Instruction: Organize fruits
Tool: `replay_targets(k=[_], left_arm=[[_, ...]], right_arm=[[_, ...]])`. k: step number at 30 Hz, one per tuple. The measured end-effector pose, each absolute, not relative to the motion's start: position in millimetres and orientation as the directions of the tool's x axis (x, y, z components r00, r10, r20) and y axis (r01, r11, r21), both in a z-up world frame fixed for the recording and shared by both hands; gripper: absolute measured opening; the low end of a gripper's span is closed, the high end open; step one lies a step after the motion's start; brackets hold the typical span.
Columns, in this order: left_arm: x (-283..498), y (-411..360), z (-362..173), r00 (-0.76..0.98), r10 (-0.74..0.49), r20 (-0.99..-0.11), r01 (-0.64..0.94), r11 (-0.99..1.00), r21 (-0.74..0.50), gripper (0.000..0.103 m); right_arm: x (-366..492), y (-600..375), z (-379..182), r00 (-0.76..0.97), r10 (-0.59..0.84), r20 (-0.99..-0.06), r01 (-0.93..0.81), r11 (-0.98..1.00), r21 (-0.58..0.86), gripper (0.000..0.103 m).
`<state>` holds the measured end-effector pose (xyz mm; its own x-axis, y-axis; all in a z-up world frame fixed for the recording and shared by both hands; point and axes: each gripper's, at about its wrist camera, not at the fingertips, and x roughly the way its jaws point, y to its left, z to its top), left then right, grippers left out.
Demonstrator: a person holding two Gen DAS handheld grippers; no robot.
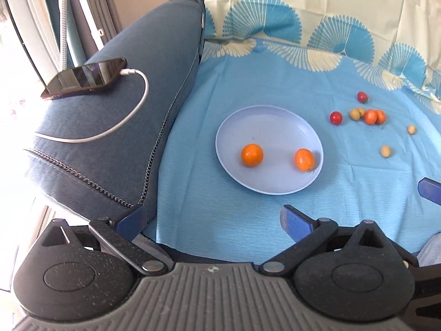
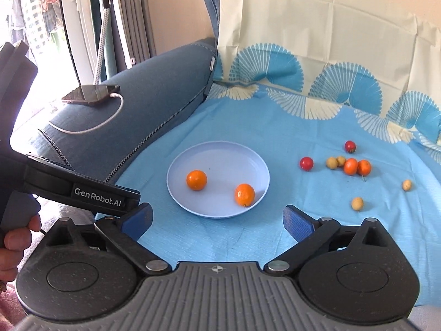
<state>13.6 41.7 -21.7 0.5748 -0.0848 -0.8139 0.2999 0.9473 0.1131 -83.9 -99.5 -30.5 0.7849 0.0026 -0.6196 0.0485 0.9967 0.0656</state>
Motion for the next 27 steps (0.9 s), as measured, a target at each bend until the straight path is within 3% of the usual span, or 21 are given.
replay_targets(k=[15,27], left_arm=[[-36,43,14,0.661,-0.135,-0.738,0.33,0.936,0.124,0.103],[-41,51,20,0.669,-0.146,-0.729,0.327,0.938,0.112,0.103]], right_arm=[[-138,-93,-5,0.846,-0.048,-0.531,0.082,0.996,0.041,0.102],[-147,-85,0,0.859,-0.053,-0.508,0.073,0.997,0.019,0.102]])
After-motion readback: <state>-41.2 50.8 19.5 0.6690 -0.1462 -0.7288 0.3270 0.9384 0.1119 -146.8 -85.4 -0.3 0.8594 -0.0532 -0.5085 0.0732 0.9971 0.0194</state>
